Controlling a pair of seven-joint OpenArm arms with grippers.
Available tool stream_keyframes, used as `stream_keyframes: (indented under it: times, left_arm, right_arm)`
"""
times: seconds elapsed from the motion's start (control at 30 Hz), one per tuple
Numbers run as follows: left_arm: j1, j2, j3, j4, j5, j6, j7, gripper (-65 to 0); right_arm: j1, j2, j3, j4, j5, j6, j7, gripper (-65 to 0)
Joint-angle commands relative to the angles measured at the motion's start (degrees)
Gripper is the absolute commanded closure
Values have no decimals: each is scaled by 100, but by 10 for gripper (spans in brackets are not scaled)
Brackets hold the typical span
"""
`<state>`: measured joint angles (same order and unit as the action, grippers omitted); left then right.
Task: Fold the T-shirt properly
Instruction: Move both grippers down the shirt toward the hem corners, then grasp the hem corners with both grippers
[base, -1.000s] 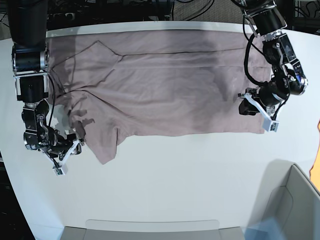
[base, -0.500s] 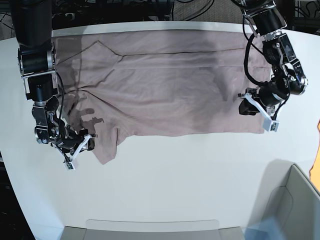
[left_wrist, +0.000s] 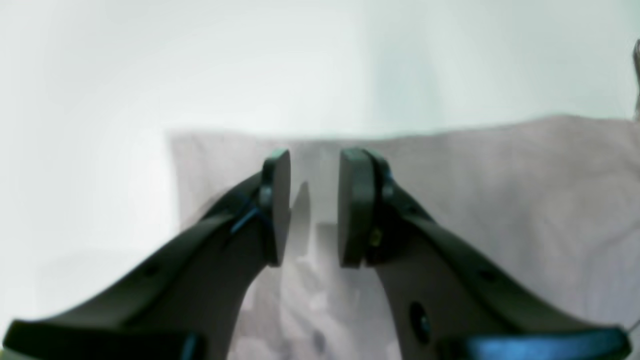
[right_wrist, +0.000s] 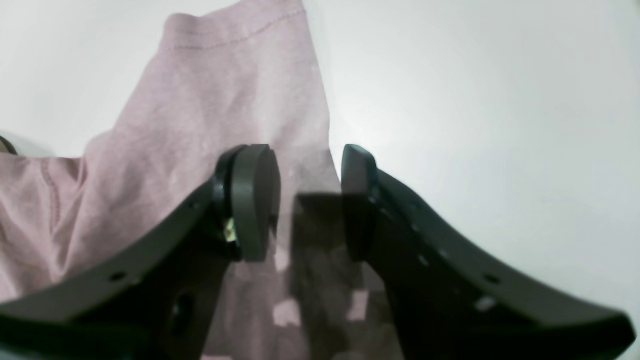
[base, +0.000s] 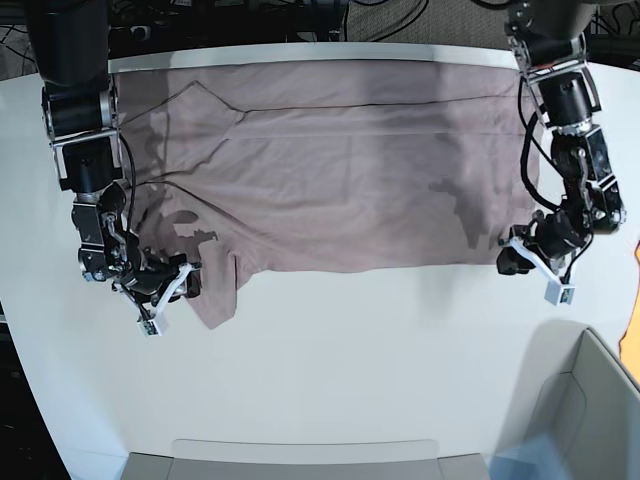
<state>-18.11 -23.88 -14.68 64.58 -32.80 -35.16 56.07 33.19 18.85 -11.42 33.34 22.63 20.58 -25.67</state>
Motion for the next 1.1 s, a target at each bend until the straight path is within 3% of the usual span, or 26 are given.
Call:
stream_keyframes:
  times: [0.0,0.1,0.2,1.07]
  left_arm:
    - [-242,-157,127,-238,-101,109,-240,-179]
    - [-427,-351,356,-721,-101,505,-592,-179]
    - [-479,-465,549,-906,-101,628,-768,-179]
    - [-435,-693,593,-1495,-92,645,-1128,-177]
  right_arm:
    - [8,27,-23,-33,-123,21,-444,-238]
    - [8,27,-23,-33,-123,21,-444,-238]
    - [8,45,-23,-33,-123,21,-444,-238]
    - [8,36,-23,-33,-123,21,-426,-238]
